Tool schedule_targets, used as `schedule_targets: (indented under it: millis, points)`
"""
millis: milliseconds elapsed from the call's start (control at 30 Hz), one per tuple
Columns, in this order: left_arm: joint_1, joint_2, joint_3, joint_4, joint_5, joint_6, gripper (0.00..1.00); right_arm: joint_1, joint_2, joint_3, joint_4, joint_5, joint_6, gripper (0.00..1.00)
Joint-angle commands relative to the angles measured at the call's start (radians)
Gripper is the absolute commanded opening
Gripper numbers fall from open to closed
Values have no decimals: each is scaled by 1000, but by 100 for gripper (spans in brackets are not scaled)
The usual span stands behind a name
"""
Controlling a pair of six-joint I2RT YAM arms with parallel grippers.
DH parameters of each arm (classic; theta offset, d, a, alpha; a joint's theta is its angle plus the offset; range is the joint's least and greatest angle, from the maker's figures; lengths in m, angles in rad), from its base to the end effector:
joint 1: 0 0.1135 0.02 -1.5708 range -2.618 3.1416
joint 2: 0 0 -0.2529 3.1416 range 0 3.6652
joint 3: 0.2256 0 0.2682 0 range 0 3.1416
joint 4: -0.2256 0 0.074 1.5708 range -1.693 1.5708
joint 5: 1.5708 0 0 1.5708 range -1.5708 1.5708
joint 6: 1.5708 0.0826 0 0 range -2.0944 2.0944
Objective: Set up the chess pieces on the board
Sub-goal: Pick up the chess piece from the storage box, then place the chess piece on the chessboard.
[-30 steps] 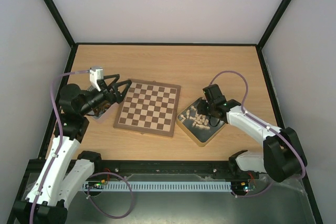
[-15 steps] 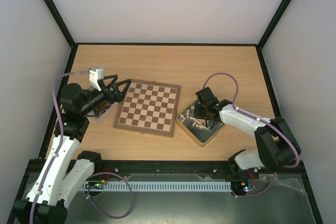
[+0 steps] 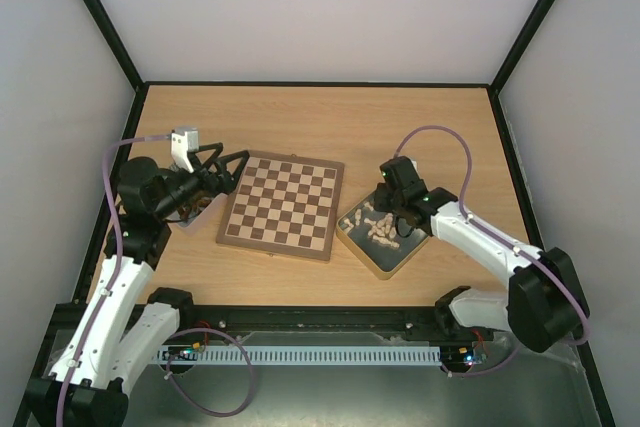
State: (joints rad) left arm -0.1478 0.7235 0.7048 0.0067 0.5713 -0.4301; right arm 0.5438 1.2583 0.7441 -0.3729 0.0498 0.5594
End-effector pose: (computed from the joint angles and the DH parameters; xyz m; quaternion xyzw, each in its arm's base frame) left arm 0.2273 -0.0790 0.3343 0.1001 0.7036 -0.3843 0.5893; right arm 0.2573 0.1508 0.1565 0.0157 0.9418 0.1556 0.2977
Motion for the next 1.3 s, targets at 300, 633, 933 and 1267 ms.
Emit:
schedule_targets:
  millis: [300,633,933,1267]
  points:
    - [-6,-15,-4,-50,-74,-4,100,153,-3,113,30,-204,3,2]
    - [-6,-60,14,-135,-194,3,100,455,297,311,21,-55,16,2]
    - [-6,-81,16,-201,-233,16,100,593,540,486,-79,55,8,6]
    - [-5,-82,36,-304,-221,36,100,595,533,513,-62,48,83,38]
